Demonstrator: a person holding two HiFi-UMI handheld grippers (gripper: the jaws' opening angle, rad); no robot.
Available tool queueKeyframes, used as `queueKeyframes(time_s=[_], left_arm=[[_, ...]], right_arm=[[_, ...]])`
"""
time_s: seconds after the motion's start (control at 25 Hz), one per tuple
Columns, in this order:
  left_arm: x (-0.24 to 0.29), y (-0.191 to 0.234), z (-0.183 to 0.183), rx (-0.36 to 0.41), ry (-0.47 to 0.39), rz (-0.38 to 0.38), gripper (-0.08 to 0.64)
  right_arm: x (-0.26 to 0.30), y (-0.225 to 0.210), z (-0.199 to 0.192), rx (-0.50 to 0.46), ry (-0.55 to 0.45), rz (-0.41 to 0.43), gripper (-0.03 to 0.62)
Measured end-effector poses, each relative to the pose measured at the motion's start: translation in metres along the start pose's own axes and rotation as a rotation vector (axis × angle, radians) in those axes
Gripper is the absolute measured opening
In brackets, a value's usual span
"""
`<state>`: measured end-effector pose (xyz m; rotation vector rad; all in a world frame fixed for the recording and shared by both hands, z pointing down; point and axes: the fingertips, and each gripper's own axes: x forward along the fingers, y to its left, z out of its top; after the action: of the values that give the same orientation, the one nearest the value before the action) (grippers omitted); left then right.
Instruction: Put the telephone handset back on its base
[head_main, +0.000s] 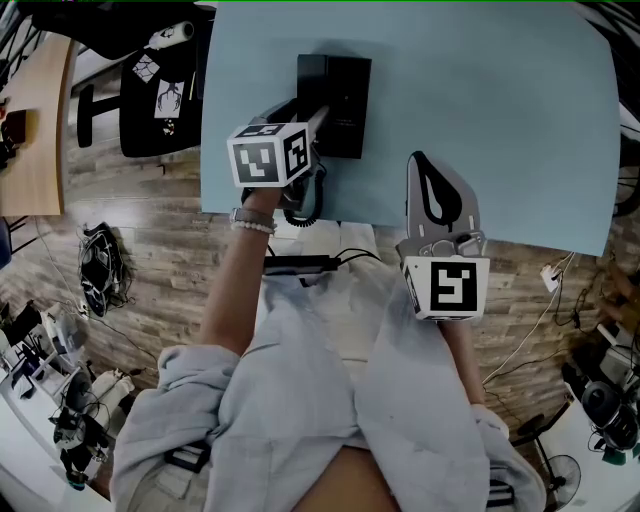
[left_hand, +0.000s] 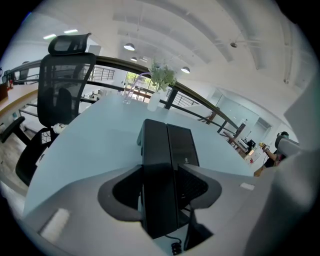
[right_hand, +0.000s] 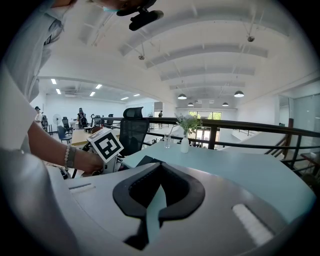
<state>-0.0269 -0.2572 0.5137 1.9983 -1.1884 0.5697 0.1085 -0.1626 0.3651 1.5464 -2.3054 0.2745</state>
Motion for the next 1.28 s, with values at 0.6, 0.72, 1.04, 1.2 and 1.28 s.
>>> queueKeyframes(time_s=[0.6,0.72,1.04,1.2,1.28], left_arm=[[-0.044,-0.009,0.024,0.09,-0.159,-0.048,0.155],[-0.058,-0.019,0.029,0.112,-0.205,-0.064,0.074],[-0.1,-0.05,0.049,0.212,-0.32,-0.139,0.004],[-0.123,-0.062,0.057,0.259,-0.37,-0.147,0.003],[-0.134,-0.066,0.061,0.253,-0.403,-0.167,0.003]], right_arm=[[-0.004,0.016,0.018,-0.034,-0.043,0.001,0.006],[-0.011,0.016,0.021,-0.042,-0.058,-0.005,0.006],[-0.025,0.019,0.038,-0.055,-0.109,-0.017,0.006],[-0.031,0.02,0.047,-0.059,-0.138,-0.026,0.006],[-0.034,0.02,0.051,-0.062,-0.151,-0.032,0.006]])
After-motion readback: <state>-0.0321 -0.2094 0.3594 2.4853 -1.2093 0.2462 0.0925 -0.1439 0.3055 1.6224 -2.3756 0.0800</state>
